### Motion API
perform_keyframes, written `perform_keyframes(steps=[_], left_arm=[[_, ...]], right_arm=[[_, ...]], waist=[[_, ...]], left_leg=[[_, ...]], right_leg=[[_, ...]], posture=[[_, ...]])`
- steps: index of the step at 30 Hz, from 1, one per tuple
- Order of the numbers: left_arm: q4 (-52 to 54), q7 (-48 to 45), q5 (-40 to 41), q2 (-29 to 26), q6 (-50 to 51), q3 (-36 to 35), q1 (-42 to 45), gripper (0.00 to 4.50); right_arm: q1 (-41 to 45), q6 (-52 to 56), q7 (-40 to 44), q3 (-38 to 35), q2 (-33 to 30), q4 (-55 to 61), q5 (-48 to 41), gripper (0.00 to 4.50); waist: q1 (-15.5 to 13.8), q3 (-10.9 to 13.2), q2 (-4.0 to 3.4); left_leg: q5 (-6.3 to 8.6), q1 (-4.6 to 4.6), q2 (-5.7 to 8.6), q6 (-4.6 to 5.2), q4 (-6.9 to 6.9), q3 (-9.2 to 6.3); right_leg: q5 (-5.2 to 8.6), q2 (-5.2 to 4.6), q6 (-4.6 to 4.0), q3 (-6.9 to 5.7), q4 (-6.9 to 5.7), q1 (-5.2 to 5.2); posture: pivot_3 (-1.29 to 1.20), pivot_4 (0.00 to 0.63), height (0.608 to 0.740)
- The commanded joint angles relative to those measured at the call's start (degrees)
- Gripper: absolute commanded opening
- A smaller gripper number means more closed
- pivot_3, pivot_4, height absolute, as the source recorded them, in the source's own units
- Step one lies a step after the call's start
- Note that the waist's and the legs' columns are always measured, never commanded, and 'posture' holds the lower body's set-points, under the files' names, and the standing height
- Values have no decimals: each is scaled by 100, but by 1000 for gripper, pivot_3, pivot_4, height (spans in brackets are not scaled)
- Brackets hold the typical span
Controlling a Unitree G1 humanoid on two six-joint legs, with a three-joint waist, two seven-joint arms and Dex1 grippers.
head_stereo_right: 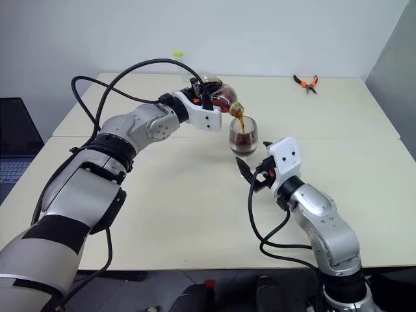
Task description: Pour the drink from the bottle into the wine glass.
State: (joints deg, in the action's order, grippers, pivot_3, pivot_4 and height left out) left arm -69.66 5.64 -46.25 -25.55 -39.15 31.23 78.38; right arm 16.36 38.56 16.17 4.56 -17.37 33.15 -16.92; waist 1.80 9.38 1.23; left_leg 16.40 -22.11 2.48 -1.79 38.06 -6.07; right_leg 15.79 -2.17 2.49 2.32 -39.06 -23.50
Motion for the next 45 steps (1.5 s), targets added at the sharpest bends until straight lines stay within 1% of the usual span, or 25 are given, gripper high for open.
perform_keyframes(steps=[1,34,41,45], left_arm=[[125,81,39,-118,-13,-42,296,685],[90,59,44,-93,-19,-29,250,682],[130,-202,343,-30,-76,-205,179,682],[164,-527,763,18,-88,-454,108,682]], right_arm=[[-3,-123,13,-21,25,119,14,4500],[-23,-138,20,-2,42,106,15,4500],[-26,-156,38,-14,44,111,6,4500],[-29,-166,64,-11,50,111,-19,4500]], waist=[[1,0,0],[2,0,0],[2,0,0],[2,0,0]], left_leg=[[0,0,0,0,0,0],[0,0,0,-1,1,1],[0,0,0,-1,1,1],[0,0,0,-1,1,1]], right_leg=[[0,0,0,0,0,0],[0,0,0,0,-1,0],[0,0,0,0,-1,0],[0,0,0,0,-1,0]], posture=[[0,150,740],[0,150,740],[0,150,740],[0,150,740]])
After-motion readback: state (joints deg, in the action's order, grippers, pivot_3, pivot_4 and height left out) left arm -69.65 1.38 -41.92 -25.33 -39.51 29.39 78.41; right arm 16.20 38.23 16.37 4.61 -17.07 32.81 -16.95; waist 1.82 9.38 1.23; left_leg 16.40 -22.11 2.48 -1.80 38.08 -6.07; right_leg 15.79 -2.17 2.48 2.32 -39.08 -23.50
